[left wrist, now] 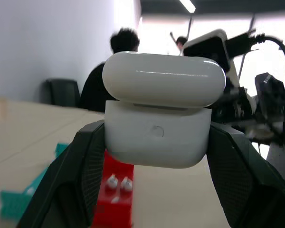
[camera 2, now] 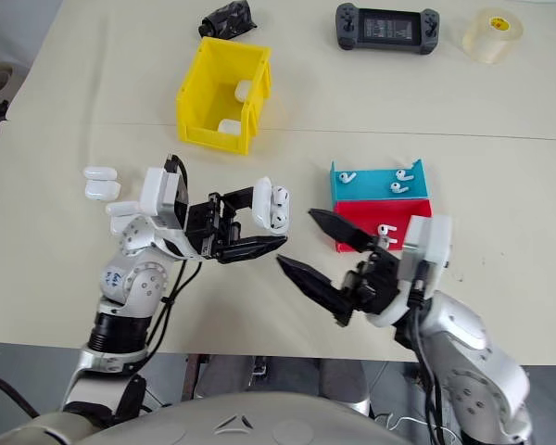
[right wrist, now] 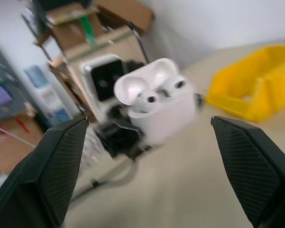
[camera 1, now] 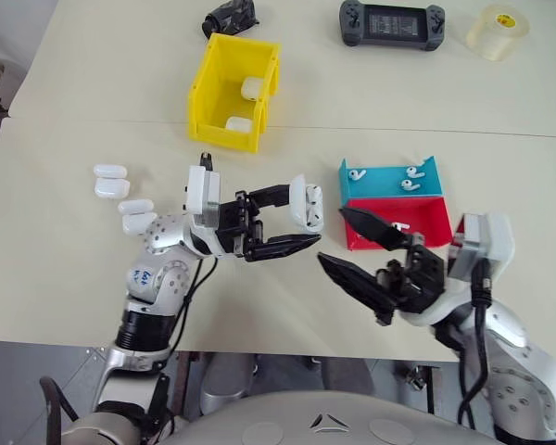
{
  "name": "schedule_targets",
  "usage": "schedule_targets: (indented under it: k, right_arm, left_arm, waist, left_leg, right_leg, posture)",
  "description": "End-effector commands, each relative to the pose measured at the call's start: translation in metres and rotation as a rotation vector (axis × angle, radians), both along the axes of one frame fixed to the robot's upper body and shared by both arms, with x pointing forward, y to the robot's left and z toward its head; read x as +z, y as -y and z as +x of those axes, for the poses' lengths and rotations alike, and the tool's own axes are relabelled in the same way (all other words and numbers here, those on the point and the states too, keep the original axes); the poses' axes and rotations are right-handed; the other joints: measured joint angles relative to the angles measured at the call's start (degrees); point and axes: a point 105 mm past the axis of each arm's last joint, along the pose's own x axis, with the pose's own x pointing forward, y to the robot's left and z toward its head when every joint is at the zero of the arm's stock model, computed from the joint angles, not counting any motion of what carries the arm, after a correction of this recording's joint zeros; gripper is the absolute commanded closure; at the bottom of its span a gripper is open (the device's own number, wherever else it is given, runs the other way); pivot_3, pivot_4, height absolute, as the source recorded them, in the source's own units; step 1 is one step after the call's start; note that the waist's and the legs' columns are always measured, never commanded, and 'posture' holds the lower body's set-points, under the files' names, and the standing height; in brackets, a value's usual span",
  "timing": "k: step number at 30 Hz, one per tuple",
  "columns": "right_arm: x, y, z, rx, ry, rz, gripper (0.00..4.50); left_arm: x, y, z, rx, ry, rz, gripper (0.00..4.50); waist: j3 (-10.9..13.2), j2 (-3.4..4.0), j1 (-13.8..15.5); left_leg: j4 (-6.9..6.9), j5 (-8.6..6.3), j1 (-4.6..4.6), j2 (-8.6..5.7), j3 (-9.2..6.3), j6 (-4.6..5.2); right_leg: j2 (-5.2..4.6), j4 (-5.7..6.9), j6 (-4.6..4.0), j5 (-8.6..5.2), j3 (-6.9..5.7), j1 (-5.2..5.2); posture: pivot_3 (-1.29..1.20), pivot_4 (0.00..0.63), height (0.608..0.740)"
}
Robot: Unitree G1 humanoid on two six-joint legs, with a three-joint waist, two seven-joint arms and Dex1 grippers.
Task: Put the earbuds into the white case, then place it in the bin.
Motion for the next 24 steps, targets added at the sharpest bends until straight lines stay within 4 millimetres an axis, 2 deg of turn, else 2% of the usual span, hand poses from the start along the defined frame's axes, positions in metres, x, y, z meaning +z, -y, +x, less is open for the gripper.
schedule_targets:
  k: [1,5,8,12,17,24]
  right_arm:
    - [0.004,0.024,0.006,-0.063,0.033,-0.041,0.71]
    - [0.003,0.024,0.015,-0.05,0.063,-0.158,2.05]
    - [0.01,-0.007,0.028,0.02,0.103,-0.256,3.07]
    - [0.017,-0.031,0.037,0.071,0.113,-0.289,4.39]
    - [0.011,-0.044,0.052,0.073,0.087,-0.381,4.46]
    - [-0.002,-0.033,0.054,0.075,0.048,-0.42,4.46]
  left_arm:
    - [-0.005,-0.003,0.014,0.061,0.122,0.208,1.7]
    - [-0.012,0.0,0.026,0.075,0.202,0.383,1.7]
    - [-0.015,0.013,0.029,0.084,0.219,0.462,1.7]
    - [-0.02,0.024,0.02,0.052,0.191,0.494,1.7]
    - [-0.019,0.031,0.012,0.012,0.181,0.498,1.7]
    - [-0.011,0.027,0.018,0.055,0.208,0.467,1.7]
  waist:
    - [0.0,0.0,0.06]
    - [0.0,0.0,0.07]
    - [0.01,-0.02,-0.59]
    - [0.01,-0.02,-0.52]
    - [0.01,-0.02,-0.08]
    - [0.01,-0.03,0.1]
  left_leg:
    - [0.01,0.0,0.01,0.0,0.01,0.01]
    - [-0.01,0.0,0.01,-0.01,0.04,0.04]
    - [0.0,-0.01,0.0,0.0,0.09,0.06]
    - [-0.07,0.03,-0.03,0.1,-0.03,-0.02]
    - [-0.07,0.03,-0.11,0.01,-0.02,-0.02]
    - [-0.04,0.01,-0.12,-0.02,-0.02,0.02]
  right_leg:
    - [0.0,0.0,0.0,0.0,0.0,0.01]
    - [0.03,0.01,0.0,0.0,0.03,0.0]
    - [0.03,0.01,0.0,0.0,0.08,-0.03]
    - [0.09,0.05,-0.05,-0.02,0.0,-0.12]
    - [0.0,0.07,-0.04,-0.02,-0.01,-0.14]
    - [-0.01,0.09,-0.04,-0.02,-0.03,-0.13]
  posture:
    - [0.0,0.15,0.74]
    - [0.0,0.15,0.74]
    - [0.0,0.15,0.74]
    - [0.0,0.15,0.74]
    - [0.0,0.15,0.74]
    - [0.0,0.15,0.74]
